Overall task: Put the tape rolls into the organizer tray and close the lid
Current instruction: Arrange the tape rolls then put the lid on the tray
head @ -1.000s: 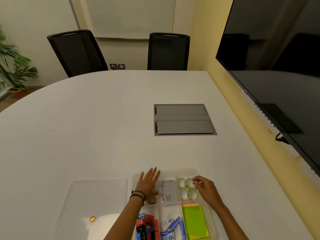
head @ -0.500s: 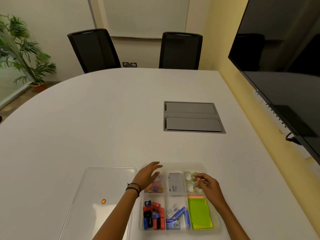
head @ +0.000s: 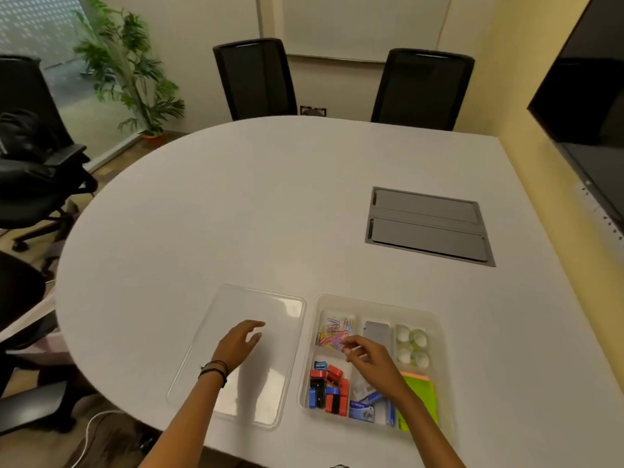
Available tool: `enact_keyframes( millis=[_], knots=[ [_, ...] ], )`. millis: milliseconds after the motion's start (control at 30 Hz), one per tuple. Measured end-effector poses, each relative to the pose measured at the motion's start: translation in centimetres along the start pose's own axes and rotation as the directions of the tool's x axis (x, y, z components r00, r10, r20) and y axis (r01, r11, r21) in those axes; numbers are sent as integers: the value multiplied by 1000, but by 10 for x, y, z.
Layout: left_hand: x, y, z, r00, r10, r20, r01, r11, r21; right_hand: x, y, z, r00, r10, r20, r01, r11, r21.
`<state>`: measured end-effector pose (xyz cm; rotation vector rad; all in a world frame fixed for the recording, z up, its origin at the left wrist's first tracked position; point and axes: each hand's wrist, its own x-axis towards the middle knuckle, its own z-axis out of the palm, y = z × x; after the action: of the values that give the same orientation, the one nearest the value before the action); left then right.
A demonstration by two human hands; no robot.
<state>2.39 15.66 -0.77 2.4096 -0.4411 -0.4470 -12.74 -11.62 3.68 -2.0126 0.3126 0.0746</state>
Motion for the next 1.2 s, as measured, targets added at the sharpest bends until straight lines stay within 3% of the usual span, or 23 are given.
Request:
enact_keyframes(
  millis=[300,467,567,800,1200],
  knots=[
    [-54,-74,-29,932,-342,-119,345,939,2,12,-28,69,936,-123,329,223,932,-286],
    [-76,-91,-27,902,-422,-93,422,906,-25,7,-26,108,847,-119,518,441,702,-559],
    [-83,-94,-27,894,-444,-63,443,896,-27,-2,-24,128,790,-65,610,521,595,-612],
    [-83,-93,-30,872,-487,-53,482,872,-88,-4,-26,146,819,97,566,425,560,-711],
    [-59,-96,-30,856,-516,-7,516,856,18,11,-39,147,742,255,620,468,464,-752]
  ],
)
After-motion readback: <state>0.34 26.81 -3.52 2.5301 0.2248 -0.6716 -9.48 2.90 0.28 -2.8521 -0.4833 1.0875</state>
